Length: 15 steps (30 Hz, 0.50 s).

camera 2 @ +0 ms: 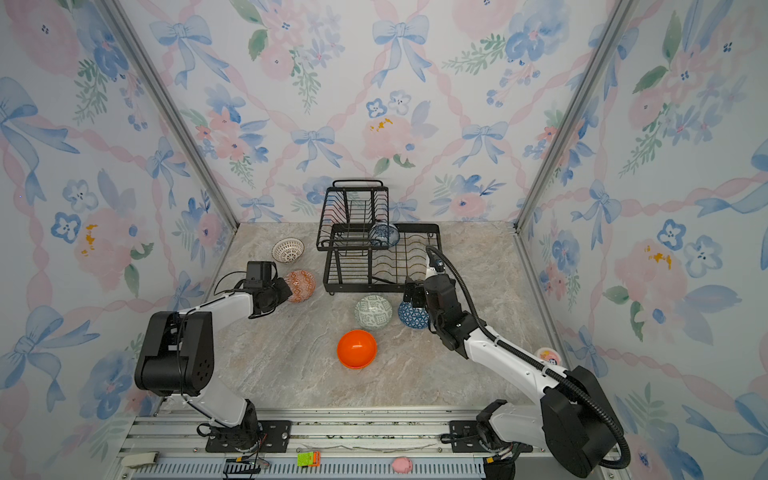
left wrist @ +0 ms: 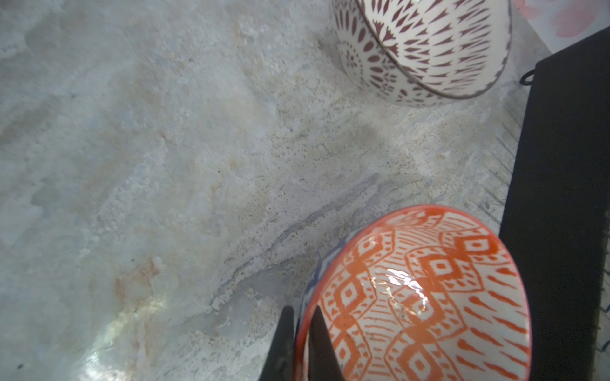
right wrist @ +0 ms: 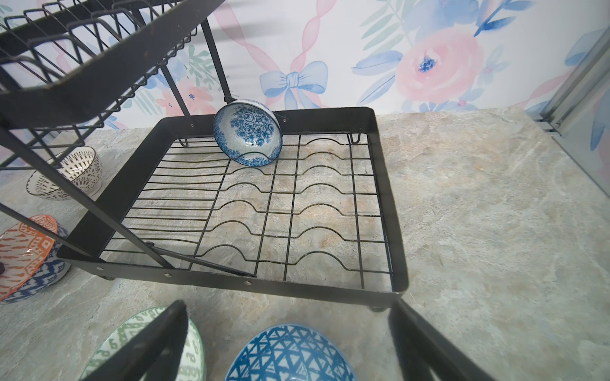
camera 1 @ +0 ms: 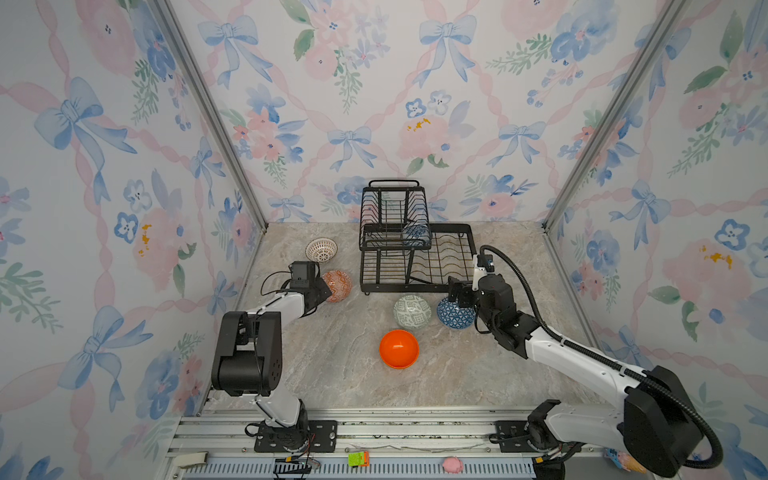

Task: Load the bowls into the dish rack
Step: 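Grasp the orange patterned bowl rim with the left gripper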

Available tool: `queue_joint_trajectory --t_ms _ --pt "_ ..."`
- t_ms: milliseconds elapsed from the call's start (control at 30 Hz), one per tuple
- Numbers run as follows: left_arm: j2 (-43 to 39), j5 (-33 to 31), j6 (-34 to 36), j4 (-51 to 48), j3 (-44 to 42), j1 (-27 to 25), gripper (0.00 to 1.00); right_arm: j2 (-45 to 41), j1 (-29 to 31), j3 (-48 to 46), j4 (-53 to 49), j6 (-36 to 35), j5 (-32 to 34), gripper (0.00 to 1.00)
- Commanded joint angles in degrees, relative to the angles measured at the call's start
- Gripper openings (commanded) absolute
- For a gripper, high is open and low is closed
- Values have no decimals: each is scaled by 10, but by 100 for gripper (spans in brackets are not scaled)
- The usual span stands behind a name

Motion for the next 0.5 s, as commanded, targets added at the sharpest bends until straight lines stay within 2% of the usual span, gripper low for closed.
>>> queue_joint_trajectory --t_ms 0,67,467 --pt "-11 -2 1 -7 -7 0 3 -3 -10 -10 4 13 11 97" --pt "-18 -6 -1 -7 -9 0 0 -3 -15 -10 1 18 9 97" --pt "-76 -1 -10 4 -20 0 0 -9 -35 -11 -8 37 13 97"
